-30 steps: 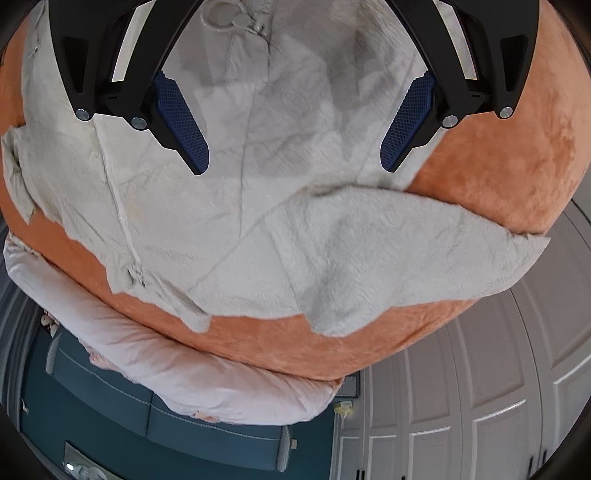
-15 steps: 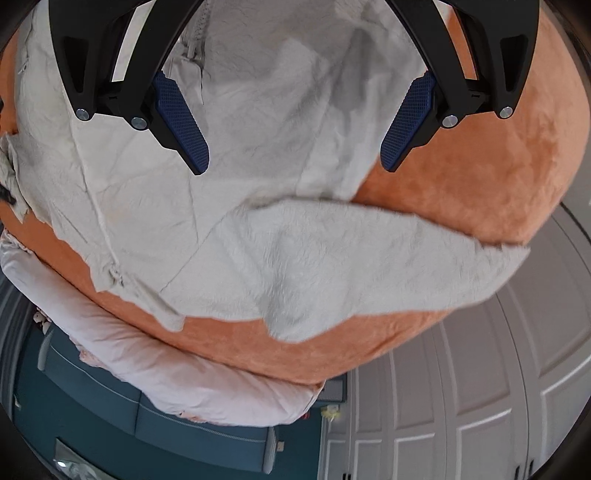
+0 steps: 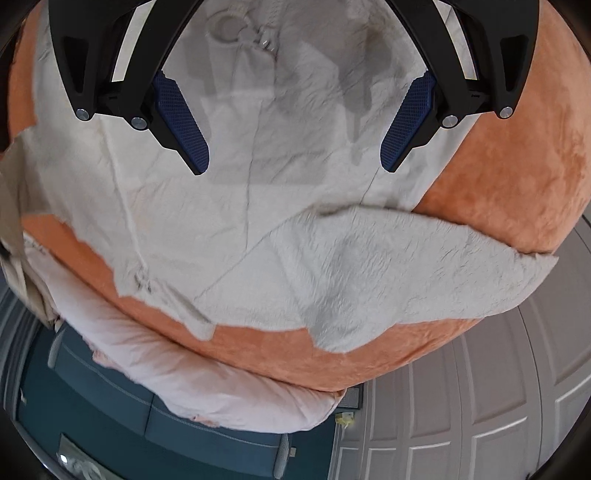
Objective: Fold large clothes
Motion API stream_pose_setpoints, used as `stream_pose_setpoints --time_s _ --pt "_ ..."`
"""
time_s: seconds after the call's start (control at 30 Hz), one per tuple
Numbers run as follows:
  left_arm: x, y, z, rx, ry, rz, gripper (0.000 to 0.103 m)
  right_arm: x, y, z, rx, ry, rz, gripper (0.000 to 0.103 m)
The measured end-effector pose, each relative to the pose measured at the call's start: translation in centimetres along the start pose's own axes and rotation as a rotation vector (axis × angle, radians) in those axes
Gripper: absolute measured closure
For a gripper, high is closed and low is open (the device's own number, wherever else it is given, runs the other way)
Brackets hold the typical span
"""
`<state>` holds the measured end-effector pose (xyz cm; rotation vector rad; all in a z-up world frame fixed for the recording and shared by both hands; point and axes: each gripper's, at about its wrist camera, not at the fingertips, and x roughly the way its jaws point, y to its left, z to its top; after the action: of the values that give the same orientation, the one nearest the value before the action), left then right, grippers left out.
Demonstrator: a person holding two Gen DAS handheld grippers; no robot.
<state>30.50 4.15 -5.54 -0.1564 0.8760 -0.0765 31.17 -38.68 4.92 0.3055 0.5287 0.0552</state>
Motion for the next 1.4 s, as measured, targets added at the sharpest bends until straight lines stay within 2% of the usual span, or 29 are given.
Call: stream_pose_setpoints --time_s 0.03,0.07,0.1,0.13,0.2,0.27,0.3,0.37,0.5,0.57,0.63,0.7,0.73,0.77,0.8,0.83,0.87,0.9,0.93,1.0,1.1,1.13,1.17,1.3,1.33,1.37,1.4 --pt "-0.3 0.2 0.4 -0.027 -0.006 -0.015 0.011 1.7 4.2 -0.7 -0.013 0.041 0.154 0.091" --pt "-0.5 0.4 0.6 -0.049 -0.009 -0.029 0.011 3.2 6.9 -1.8 -0.022 0.092 0.247 0.082" --pt "-0.7 0.8 0.9 -0.080 -0.007 -0.056 0.011 5.3 10.2 -3.4 -0.044 0.165 0.341 0.065" --pt "-0.8 0.9 1.2 -0.100 -0.001 -0.076 0.011 6.7 12.4 -4.8 -0.072 0.210 0.368 0.058" --pt "-0.9 1.6 1.7 -0.136 0.013 -0.120 0.011 8.7 16.8 -8.7 -0.169 0.279 0.338 0.056" --pt "-0.7 2.2 2.2 -0.163 0.019 -0.158 0.011 7.7 17.6 -10.8 -0.152 0.274 0.358 0.056" --pt "-0.4 2.3 2.5 -0.168 0.024 -0.174 0.011 6.4 16.7 -11.4 -0.112 0.256 0.350 0.055" --pt "1.2 2.6 3.1 -0.170 0.048 -0.200 0.011 4.3 13.6 -11.9 -0.036 0.214 0.276 0.053" --pt "6.2 1.9 3.5 -0.211 0.158 -0.238 0.011 0.1 4.7 -12.3 0.115 0.166 0.006 0.050" --pt "7.9 1.0 3.5 -0.207 0.165 -0.236 0.011 -0.3 1.3 -12.2 0.176 0.171 -0.105 0.049" --pt "8.6 -0.3 3.7 -0.169 0.151 -0.190 0.011 -0.1 -1.6 -12.2 0.226 0.167 -0.168 0.047" --pt "9.5 -1.5 4.1 -0.139 0.147 -0.131 0.011 0.7 -3.3 -12.1 0.266 0.176 -0.198 0.035" --pt "9.9 -1.6 4.2 -0.140 0.155 -0.122 0.014 1.7 -4.1 -12.0 0.289 0.192 -0.201 0.036" --pt "10.2 -1.6 4.5 -0.154 0.156 -0.102 0.022 3.3 -4.7 -12.0 0.316 0.226 -0.210 0.036" --pt "10.2 -1.6 4.7 -0.160 0.150 -0.084 0.028 4.6 -5.0 -11.9 0.327 0.251 -0.195 0.056" --pt "10.0 -1.6 5.0 -0.161 0.141 -0.066 0.037 5.8 -4.7 -11.7 0.324 0.274 -0.165 0.066" --pt "9.4 -1.7 5.4 -0.157 0.125 -0.042 0.047 5.1 -3.9 -11.9 0.301 0.258 -0.173 0.074" --pt "8.8 -1.6 5.7 -0.159 0.109 -0.032 0.050 4.6 -3.3 -11.3 0.268 0.232 -0.169 0.084" --pt "8.1 -1.6 5.9 -0.159 0.091 -0.026 0.051 3.9 -2.4 -10.9 0.237 0.201 -0.155 0.085" --pt "6.6 -1.6 6.1 -0.170 0.061 -0.029 0.051 3.2 -1.9 -10.7 0.220 0.154 -0.130 0.086" --pt "5.3 -2.2 5.9 -0.168 0.022 -0.040 0.045 3.2 -3.0 -11.7 0.253 0.168 -0.128 0.086" --pt "5.5 -2.7 5.9 -0.153 0.025 -0.051 0.031 3.0 -3.4 -12.0 0.259 0.176 -0.133 0.086" --pt "6.0 -3.3 5.9 -0.135 0.044 -0.055 0.024 3.5 -3.9 -12.5 0.280 0.190 -0.136 0.087" --pt "10.3 -4.3 5.5 -0.093 0.169 -0.090 0.023 2.5 -5.5 -13.1 0.352 0.165 -0.096 0.092" --pt "11.4 -4.4 5.4 -0.095 0.194 -0.096 0.028 2.0 -5.4 -12.9 0.357 0.136 -0.081 0.093" --pt "12.0 -4.3 5.4 -0.106 0.195 -0.110 0.051 1.4 -5.2 -12.5 0.359 0.110 -0.064 0.094" --pt "12.0 -4.5 5.8 -0.107 0.182 -0.161 0.071 0.7 -4.9 -12.0 0.358 0.077 -0.041 0.094"
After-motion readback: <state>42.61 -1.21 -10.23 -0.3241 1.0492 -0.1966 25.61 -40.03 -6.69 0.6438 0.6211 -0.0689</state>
